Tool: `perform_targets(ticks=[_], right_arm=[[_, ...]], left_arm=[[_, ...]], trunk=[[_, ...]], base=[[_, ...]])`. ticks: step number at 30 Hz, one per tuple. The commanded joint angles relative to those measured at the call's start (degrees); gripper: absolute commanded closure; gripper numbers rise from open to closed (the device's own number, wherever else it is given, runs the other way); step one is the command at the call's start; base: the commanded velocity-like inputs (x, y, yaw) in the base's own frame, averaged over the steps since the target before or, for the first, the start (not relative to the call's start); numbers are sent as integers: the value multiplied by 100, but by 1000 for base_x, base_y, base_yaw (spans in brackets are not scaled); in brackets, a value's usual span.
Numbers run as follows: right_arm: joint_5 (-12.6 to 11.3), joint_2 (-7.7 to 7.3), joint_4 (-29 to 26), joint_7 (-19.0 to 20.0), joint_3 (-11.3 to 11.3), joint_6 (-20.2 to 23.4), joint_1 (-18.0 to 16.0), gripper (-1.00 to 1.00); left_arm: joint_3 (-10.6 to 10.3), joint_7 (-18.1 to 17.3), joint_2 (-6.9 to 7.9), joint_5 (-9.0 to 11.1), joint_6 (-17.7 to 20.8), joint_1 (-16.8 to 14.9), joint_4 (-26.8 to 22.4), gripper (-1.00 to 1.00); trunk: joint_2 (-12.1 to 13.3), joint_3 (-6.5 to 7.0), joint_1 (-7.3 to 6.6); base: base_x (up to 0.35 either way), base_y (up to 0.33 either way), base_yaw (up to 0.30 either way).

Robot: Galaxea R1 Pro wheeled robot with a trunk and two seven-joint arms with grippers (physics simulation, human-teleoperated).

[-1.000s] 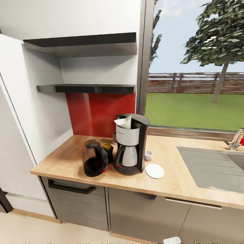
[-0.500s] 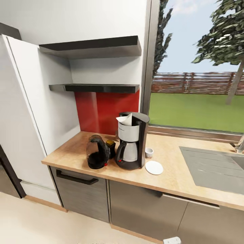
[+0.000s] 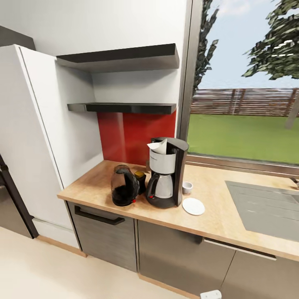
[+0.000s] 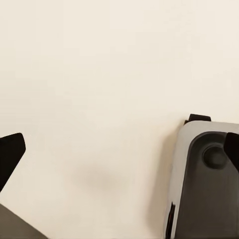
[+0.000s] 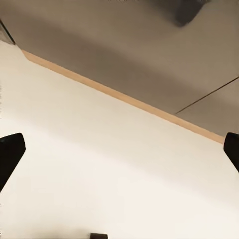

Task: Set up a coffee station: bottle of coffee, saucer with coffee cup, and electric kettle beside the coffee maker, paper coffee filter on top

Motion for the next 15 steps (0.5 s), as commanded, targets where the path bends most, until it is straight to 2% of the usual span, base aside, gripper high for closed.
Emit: perform_targets(ticks=[1,6,8,12,15], right_arm=[[24,7,4,-45,37,-7,-3,-100],[18,116,-15,-41,39,-7,-3,-100],[17,255,-30,-40,38,-18,-3,-100],[16,417,-33,-37,39,-44,-3,-100],[16,529,-192,-38,40,-73,-3,-100]], left_arm=[[-47,6,2,55,-15,-1,11,-100],[-39,1,0,70,-16,1,35,-100],[-39,11,7,66,-20,1,39,-100],[-46,19,43,62,-22,1,35,-100],[-46,24,48,64,-29,1,34,-100]], trunk=[[-5,-3,2],[-5,-3,2],[-5,-3,2],[-5,-3,2],[-5,-3,2]], base=[[0,0,0],[-72,0,0],[-254,0,0],[-281,0,0],[-124,0,0]])
